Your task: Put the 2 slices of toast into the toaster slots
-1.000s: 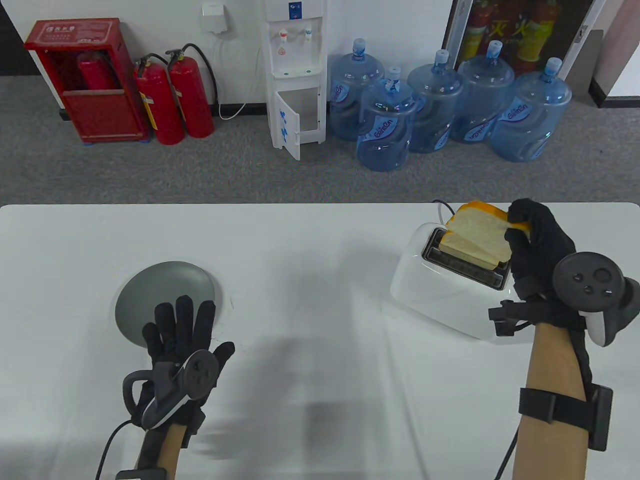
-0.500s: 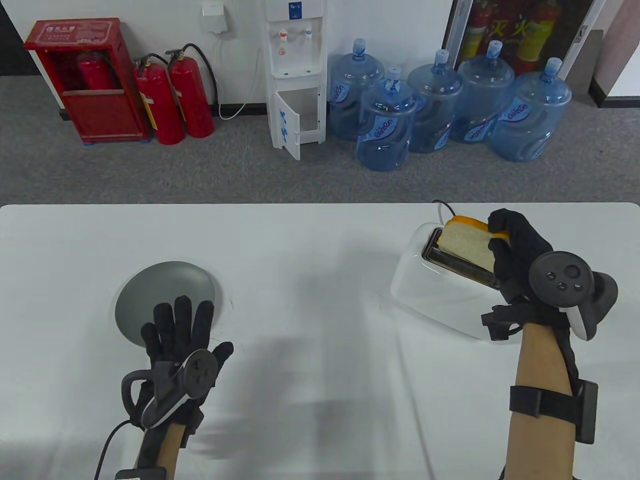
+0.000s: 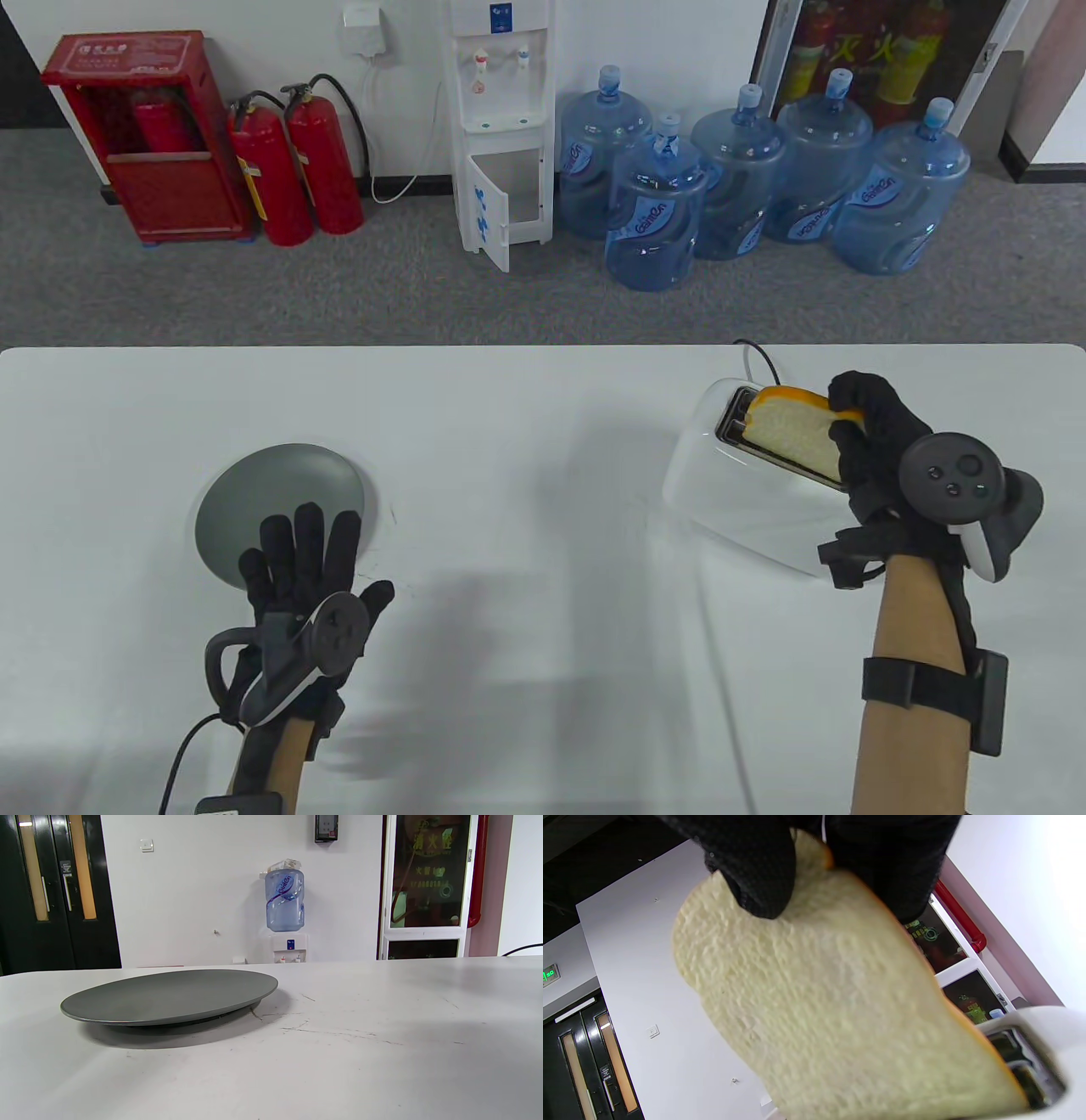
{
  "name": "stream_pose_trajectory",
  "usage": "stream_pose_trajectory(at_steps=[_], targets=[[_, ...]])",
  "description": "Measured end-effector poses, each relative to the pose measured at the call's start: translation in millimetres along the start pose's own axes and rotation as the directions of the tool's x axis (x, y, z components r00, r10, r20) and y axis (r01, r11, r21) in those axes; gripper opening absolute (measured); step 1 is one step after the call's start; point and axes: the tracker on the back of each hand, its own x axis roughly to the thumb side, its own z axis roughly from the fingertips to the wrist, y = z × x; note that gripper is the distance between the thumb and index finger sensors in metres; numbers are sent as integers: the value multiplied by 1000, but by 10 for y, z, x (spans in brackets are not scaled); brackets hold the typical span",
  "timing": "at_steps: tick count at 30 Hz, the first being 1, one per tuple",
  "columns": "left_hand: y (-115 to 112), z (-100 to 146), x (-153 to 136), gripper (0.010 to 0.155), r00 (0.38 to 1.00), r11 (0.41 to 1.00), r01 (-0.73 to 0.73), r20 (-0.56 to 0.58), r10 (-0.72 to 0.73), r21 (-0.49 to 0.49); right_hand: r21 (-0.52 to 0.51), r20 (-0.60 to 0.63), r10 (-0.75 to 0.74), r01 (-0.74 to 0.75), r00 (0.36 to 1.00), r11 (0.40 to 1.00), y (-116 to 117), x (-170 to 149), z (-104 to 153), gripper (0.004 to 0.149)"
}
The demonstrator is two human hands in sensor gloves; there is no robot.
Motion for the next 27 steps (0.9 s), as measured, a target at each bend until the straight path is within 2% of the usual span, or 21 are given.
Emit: stream_pose_trajectory(at_steps=[27], targets=[[-4, -8, -4, 79, 1000, 1000, 14, -3, -14, -10, 54, -25, 19, -17, 1000, 998, 331, -172, 37, 48]])
